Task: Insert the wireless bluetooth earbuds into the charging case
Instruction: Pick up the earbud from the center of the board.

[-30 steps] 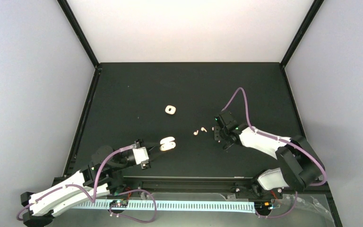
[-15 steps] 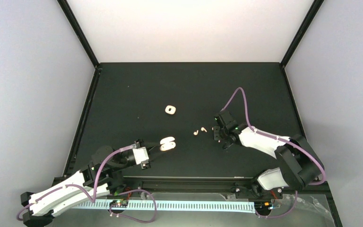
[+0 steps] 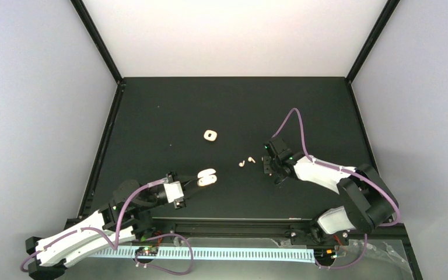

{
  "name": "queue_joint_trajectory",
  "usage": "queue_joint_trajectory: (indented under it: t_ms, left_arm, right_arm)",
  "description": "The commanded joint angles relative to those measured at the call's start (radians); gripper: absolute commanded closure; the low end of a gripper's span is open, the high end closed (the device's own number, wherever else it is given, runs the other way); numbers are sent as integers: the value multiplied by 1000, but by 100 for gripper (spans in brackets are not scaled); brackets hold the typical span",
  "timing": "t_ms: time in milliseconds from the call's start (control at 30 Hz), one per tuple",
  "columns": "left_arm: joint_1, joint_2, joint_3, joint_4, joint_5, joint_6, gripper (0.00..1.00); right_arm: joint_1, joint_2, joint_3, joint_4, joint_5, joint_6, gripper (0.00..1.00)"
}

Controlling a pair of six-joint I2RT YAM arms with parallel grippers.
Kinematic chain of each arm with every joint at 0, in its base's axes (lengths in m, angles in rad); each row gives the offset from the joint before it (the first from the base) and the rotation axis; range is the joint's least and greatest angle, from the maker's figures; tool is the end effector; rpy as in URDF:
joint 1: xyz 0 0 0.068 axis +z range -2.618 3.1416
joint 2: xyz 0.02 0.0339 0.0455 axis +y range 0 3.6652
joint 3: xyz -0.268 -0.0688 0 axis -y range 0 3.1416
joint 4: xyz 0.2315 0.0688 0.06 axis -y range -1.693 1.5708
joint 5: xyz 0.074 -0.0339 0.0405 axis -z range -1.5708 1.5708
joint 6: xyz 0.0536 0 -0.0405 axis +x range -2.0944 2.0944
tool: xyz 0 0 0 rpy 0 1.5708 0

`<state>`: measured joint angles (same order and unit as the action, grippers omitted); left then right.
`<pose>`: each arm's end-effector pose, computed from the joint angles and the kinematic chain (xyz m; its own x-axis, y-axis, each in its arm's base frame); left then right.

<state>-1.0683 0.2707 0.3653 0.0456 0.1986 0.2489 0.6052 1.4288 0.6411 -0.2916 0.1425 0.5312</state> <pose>0.0446 -0.1031 0.2844 0.3000 -0.0446 -0.9529 0.9073 0.3218 0.2706 0.2082 0.1348 0.1450 -0.8825 -0.0008 -0.4703 -0.0707 0.9888 0.1311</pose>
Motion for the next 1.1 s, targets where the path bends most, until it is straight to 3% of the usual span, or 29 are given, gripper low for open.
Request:
queue_joint_trajectory:
  t_ms: [0, 400, 767, 967, 1067]
  left_arm:
    - [-4, 4, 11, 22, 6, -13, 98]
    - [-4, 5, 11, 23, 5, -14, 98]
    - [-4, 29, 6, 43, 5, -34, 98]
    - [-4, 55, 21, 82, 21, -80, 98]
    - [-4, 82, 17, 152, 42, -117, 98]
  right_arm:
    - [-7, 6, 16, 15, -2, -6, 83]
    - [-7, -112, 21, -23, -7, -15, 88]
    - [-5, -608, 89, -143, -86, -115, 90]
    - [-5, -888, 153, -77, -287, -169, 89]
    - [-5, -939, 225, -71, -391, -172, 89]
